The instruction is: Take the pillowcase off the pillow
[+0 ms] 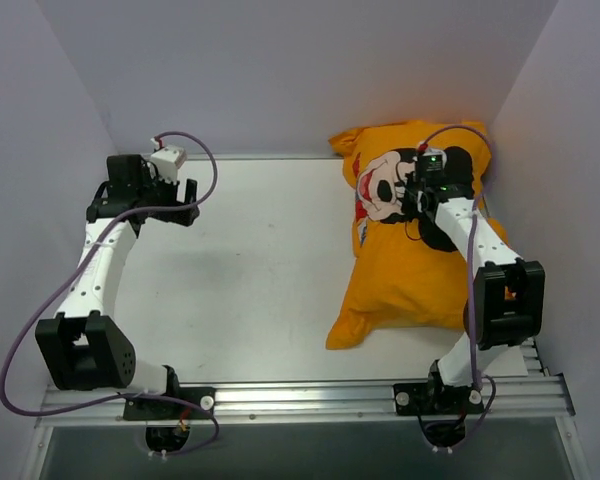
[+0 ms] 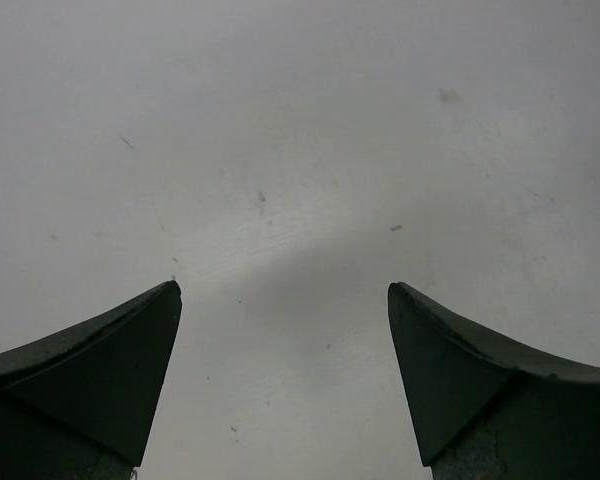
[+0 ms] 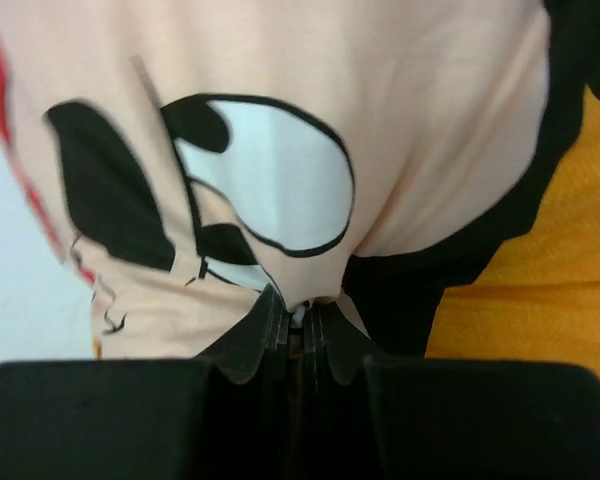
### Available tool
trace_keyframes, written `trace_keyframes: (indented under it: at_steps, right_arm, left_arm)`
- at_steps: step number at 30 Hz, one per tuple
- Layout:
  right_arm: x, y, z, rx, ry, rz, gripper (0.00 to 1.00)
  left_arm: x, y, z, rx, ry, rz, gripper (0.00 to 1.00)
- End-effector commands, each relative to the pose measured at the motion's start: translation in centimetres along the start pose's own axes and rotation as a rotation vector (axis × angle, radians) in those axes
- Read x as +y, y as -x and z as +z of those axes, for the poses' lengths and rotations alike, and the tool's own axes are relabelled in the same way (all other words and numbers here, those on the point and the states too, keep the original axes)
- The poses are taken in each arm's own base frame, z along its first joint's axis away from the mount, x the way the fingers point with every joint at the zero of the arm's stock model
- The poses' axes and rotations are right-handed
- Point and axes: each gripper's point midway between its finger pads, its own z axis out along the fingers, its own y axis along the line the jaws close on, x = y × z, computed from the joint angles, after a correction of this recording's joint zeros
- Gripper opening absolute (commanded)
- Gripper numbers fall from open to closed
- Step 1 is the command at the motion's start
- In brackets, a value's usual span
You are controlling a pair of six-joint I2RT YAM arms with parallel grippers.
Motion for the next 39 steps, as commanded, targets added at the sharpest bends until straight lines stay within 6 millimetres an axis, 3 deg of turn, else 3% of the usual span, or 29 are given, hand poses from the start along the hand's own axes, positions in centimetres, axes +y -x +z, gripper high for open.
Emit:
trace_keyframes:
  at_steps: [1,2,4,5,6,8,10,12,14,17,19,24,27,29,32,33,37,39]
  right_arm:
    - [9.3,-4.7,-2.9,0.18,0.255,-0.199,0.0]
    - [12.7,-5.1,-4.5,0.171,0.333,-0.263,0.0]
    - [16.7,-4.4,-7.5,0.142,0.465,-0.313,0.0]
    - [19.6,-2.9,-10.1,0.099,0.571,-0.331,0.0]
    - [22.2,-3.0,-12.7,0.075,0.651,-0.37,0.0]
    - [25.8,-1.2,-17.5,0.004,0.79,-0.385,0.0]
    - [28.2,-0.4,-21.4,-0.05,0.893,-0.389,0.0]
    - [29.2,1.2,-24.1,-0.096,0.964,-0.329,0.0]
    - [29.4,1.5,-24.4,-0.092,0.975,-0.262,0.0]
    - [29.7,-0.3,-22.4,-0.051,0.97,-0.221,0.0]
    - [30.1,-2.6,-20.3,0.016,0.982,-0.201,0.0]
    - [30.2,-5.3,-15.9,0.108,0.989,-0.139,0.0]
    - [30.9,-6.7,-14.6,0.159,1.02,-0.129,0.0]
    - [31.1,-7.4,-14.2,0.186,1.038,-0.112,0.0]
    - [31.3,-7.3,-13.4,0.185,1.03,-0.11,0.0]
    - [30.9,-7.2,-12.7,0.193,1.015,-0.103,0.0]
    - [30.2,-6.7,-11.4,0.201,0.981,-0.087,0.0]
    - [30.2,-6.9,-11.1,0.204,0.975,-0.098,0.0]
  left_arm:
    - [-4.2,-1.8,-5.6,0.138,-0.19,0.005,0.94]
    - [-4.7,-1.5,-6.6,0.13,-0.211,0.01,0.94]
    - [-6.0,-1.1,-8.4,0.122,-0.274,0.01,0.94]
    - [-6.4,-0.7,-9.4,0.104,-0.283,0.017,0.94]
    - [-6.6,0.0,-10.0,0.086,-0.289,0.025,0.94]
    - [-7.1,0.4,-11.6,0.07,-0.299,0.029,0.94]
    - [-7.5,1.4,-13.0,0.049,-0.307,0.047,0.94]
    - [-8.3,2.1,-14.3,0.023,-0.34,0.063,0.94]
    - [-9.2,2.6,-15.5,-0.002,-0.377,0.087,0.94]
    - [-10.1,2.0,-15.7,-0.008,-0.423,0.123,0.94]
    - [-10.1,1.4,-15.2,0.008,-0.422,0.123,0.94]
    - [-10.0,0.1,-14.2,0.05,-0.428,0.144,0.94]
    - [-9.4,-1.0,-13.3,0.093,-0.391,0.185,0.94]
    - [-10.2,-1.7,-13.1,0.113,-0.412,0.242,0.94]
    - [-11.3,-3.1,-13.3,0.13,-0.423,0.371,0.94]
    - [-12.6,-3.5,-13.6,0.128,-0.455,0.469,0.94]
    - [-14.5,-6.3,-15.6,0.096,-0.479,0.768,0.94]
    - [-15.1,-7.0,-15.5,0.097,-0.472,0.873,0.94]
